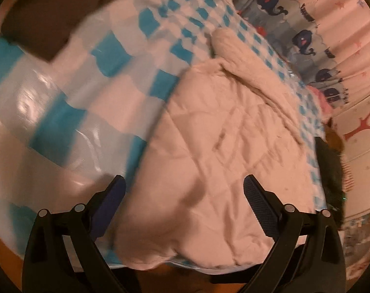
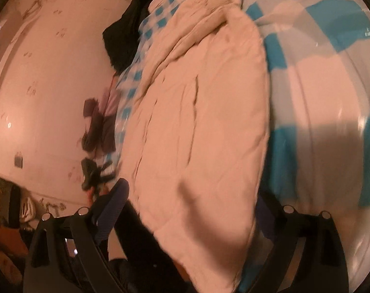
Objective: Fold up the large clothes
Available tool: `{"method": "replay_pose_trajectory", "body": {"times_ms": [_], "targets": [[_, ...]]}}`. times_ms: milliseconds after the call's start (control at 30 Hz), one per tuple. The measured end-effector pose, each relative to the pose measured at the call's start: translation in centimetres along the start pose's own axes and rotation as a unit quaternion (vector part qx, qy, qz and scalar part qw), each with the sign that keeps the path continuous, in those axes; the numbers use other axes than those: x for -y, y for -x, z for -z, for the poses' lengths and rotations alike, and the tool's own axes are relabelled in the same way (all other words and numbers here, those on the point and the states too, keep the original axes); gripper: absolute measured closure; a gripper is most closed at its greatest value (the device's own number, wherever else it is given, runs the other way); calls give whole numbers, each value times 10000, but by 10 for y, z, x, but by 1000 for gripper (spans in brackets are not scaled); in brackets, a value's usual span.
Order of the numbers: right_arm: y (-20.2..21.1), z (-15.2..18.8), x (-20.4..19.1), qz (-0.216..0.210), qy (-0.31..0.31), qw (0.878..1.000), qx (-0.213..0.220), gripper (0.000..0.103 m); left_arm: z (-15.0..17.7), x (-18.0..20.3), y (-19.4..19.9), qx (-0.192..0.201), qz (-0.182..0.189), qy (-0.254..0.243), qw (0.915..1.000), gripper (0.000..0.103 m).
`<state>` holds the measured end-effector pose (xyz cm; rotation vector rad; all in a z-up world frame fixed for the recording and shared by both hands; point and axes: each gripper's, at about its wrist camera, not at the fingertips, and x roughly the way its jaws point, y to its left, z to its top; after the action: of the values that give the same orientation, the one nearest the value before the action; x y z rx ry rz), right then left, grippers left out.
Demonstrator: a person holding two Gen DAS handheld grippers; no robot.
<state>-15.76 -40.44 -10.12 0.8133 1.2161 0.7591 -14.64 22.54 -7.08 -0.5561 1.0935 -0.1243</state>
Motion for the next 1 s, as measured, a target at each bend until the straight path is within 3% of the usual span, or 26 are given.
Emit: {"method": "replay_pose_trajectory", "body": {"times_ms": [133,267,333,367,400,500,567,600,667,767,833,867,967,1000], "targets": [[-10,20,-8,-299,80,9969,-730,9,6,-4,-17,-701,289,17,9971,10],[-17,35,-9,-302,151,9936,-1077,9,27,15,-11,-894,953,-528,9900,10],[-32,43,-5,-169,150,9886,-1491,8,29,19,-16,-1028,712,-726,9895,10],[-35,42,-4,-126,137,9888,-1479,8,28,15,-24,-1123,335,-692,9907,10],[-34,41,-3,-208,72,9895,-1426,7,29,11,-26,-1145,265,-588,9913,10],[-27,36,9,-616,-214,9913,-1144,7,26,2,-28,-966,477,-209,9940,11],[-25,35,13,-708,-260,9909,-1115,7,31,3,-28,-871,410,-270,9950,25],[-23,36,12,-717,-240,9911,-1096,7,33,4,-30,-890,239,-350,9951,38],[-23,38,9,-618,-175,9923,-1059,9,34,-1,-26,-910,347,-258,9949,61],[-23,43,4,-507,-148,9933,-1029,22,34,0,-16,-848,397,-224,9954,78],[-18,48,4,-456,-176,9941,-964,42,37,6,-12,-784,288,-369,9958,85],[-15,50,3,-494,-175,9947,-879,47,37,13,-9,-741,276,-437,9959,86],[1,52,-2,-615,-100,9964,-574,76,36,22,4,-646,398,-527,9957,89],[8,53,-8,-622,-32,9969,-470,79,38,28,14,-613,555,-543,9951,89]]}}
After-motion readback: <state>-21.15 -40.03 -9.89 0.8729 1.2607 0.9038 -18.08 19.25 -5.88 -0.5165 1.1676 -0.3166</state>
